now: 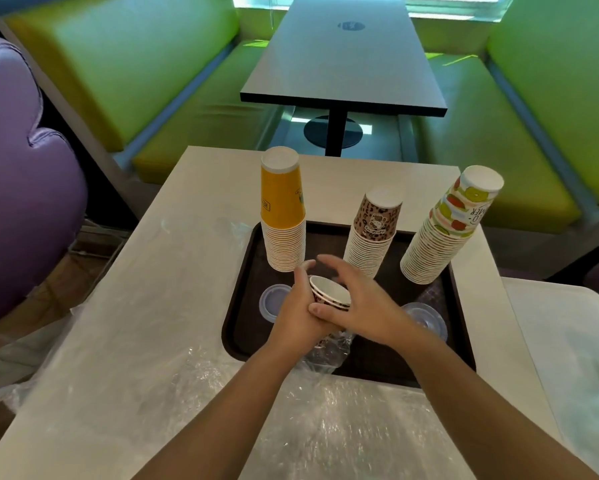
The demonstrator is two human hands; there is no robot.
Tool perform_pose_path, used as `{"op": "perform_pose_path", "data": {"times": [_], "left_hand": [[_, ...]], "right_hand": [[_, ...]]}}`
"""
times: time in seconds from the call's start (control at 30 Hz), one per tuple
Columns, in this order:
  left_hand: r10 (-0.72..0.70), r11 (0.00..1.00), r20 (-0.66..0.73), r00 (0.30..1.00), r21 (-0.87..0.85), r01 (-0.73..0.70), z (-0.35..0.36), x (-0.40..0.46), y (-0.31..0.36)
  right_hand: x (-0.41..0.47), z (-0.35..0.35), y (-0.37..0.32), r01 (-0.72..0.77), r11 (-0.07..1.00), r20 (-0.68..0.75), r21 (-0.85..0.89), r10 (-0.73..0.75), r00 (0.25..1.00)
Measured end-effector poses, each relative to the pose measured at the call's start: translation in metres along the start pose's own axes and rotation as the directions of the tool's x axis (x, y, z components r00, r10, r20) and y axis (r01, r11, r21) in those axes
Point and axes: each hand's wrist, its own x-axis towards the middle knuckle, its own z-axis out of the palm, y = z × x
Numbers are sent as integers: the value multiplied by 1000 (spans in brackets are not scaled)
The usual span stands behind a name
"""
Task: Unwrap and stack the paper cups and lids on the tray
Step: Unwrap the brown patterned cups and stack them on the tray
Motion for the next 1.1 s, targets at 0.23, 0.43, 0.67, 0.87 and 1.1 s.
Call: {"op": "perform_pose_path", "data": {"times": [0.23, 0.43, 0.67, 0.87, 1.1], "left_hand": [[74, 997, 71, 995, -37, -71, -5, -6, -3], [69, 997, 103, 992, -41, -65, -5, -8, -7], [111, 992, 47, 993, -61, -108, -8, -6, -5], [72, 997, 1, 997, -32, -72, -12, -6, -2], [79, 996, -30, 996, -47, -80, -10, -4, 1]], "right_hand": [[2, -18, -5, 38, 989, -146, 140, -18, 989], [-5, -45, -11, 269, 855, 237, -443, -178, 955], [6, -54, -4, 292, 577, -24, -763, -476, 879], [30, -84, -15, 32, 983, -592, -181, -135, 794], [55, -88, 1, -171, 981, -612, 89, 189, 768]]}}
